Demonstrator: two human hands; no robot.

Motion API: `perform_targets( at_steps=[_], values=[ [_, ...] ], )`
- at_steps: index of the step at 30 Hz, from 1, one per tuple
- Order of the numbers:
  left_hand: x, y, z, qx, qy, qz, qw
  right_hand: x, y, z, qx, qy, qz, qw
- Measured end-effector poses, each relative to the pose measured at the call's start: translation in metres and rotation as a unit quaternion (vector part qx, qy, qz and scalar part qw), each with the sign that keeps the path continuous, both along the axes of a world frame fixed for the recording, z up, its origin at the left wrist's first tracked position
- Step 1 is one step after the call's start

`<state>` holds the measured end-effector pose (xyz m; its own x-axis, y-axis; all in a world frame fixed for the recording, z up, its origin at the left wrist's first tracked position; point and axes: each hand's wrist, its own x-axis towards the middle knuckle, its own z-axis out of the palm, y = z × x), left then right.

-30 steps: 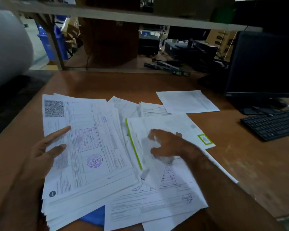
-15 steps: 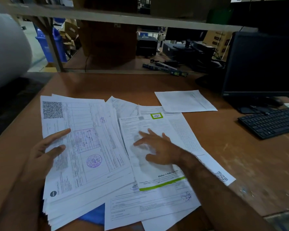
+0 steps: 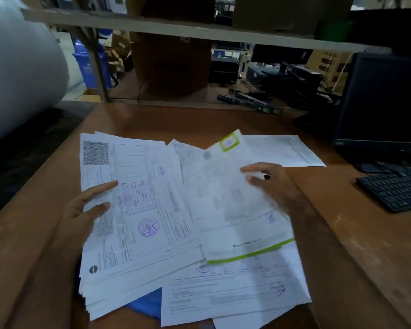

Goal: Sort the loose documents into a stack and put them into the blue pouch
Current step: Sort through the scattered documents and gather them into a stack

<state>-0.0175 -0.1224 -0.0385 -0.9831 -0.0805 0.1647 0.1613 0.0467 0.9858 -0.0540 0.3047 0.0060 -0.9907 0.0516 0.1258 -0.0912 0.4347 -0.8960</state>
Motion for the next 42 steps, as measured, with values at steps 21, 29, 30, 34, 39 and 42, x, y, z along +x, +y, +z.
perform_targets(
  at_steps=[21,29,30,34,39,42],
  values=[
    [-0.005,-0.011,0.0,-0.135,0.035,-0.001,0.99,-0.026,-0.151,-0.035,0.1,0.148,0.15,0.972],
    [-0.007,0.002,0.0,0.0,-0.009,0.002,1.0,-0.016,-0.121,-0.029,0.393,0.011,-0.007,0.919],
    [-0.008,0.002,0.001,-0.001,-0.012,0.006,1.0,-0.011,-0.108,-0.029,0.421,-0.044,-0.005,0.906],
    [-0.009,-0.002,0.004,-0.006,-0.017,0.017,1.0,-0.008,-0.075,-0.03,0.423,-0.137,-0.021,0.895],
    [-0.005,-0.012,0.008,-0.001,-0.001,0.049,0.999,-0.023,-0.055,-0.009,0.306,-0.178,0.03,0.935],
    [-0.002,-0.018,0.006,0.025,-0.008,0.053,0.998,-0.015,-0.037,0.01,0.237,-0.153,0.038,0.959]
  ],
)
